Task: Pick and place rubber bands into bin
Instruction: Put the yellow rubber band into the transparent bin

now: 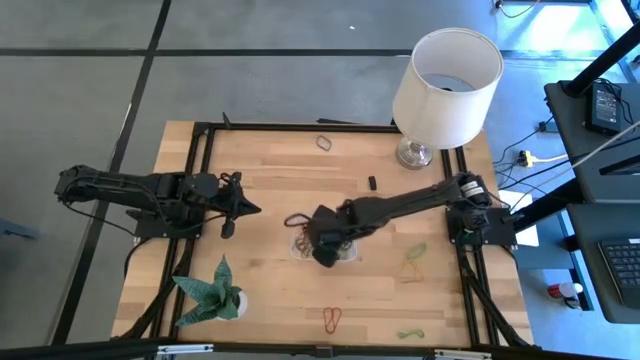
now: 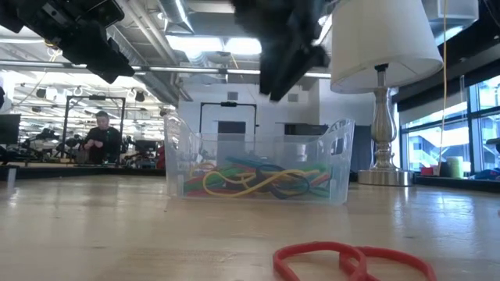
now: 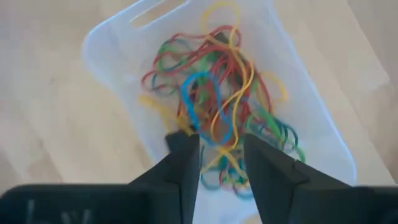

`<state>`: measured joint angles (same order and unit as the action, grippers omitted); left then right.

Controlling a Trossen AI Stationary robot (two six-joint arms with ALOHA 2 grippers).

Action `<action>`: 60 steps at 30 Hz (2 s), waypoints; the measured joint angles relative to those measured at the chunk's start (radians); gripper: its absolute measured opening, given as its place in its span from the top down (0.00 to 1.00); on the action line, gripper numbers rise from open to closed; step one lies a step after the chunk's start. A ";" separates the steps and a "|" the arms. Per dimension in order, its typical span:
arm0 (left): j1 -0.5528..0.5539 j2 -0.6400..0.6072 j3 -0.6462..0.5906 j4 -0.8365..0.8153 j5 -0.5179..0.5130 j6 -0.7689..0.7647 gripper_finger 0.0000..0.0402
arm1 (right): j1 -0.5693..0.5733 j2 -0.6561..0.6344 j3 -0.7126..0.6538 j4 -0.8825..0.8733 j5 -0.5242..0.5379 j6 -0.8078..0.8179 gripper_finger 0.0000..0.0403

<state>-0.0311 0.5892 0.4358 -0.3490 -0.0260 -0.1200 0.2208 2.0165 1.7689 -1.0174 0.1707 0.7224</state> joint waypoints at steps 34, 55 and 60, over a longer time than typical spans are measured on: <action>0.000 0.004 0.000 0.036 -0.058 -0.009 1.00 | 0.486 -0.522 -0.910 0.103 -0.173 1.040 0.65; 0.000 0.009 0.001 0.039 -0.084 -0.025 0.99 | 0.505 -0.505 -1.091 0.293 -0.174 1.131 0.77; 0.000 0.009 0.001 0.039 -0.086 -0.025 1.00 | 0.505 -0.504 -1.090 0.291 -0.175 1.126 0.97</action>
<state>-0.0307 0.5983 0.4366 -0.3103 -0.1123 -0.1452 0.7258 1.5129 0.6788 -0.7268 -0.0043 1.8482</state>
